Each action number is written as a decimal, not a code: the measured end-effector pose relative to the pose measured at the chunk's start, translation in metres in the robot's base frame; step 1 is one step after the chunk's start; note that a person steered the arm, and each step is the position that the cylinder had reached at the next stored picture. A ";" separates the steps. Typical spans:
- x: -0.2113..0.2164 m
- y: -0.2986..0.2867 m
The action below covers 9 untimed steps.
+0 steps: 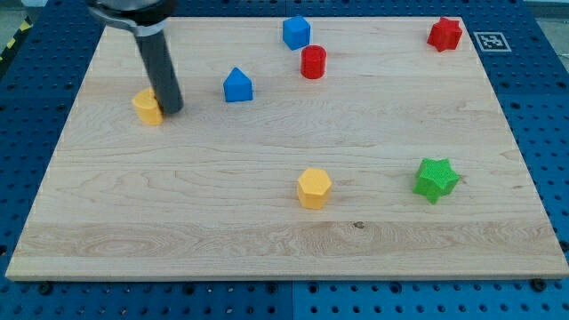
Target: Push the green star towards the right center of the board
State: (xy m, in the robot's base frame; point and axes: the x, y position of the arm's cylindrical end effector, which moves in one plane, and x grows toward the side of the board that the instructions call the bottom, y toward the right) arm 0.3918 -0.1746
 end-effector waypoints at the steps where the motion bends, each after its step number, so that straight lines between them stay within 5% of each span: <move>1: 0.000 -0.011; 4: 0.004 0.059; 9: -0.018 0.049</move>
State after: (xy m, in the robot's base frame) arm 0.3735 -0.1253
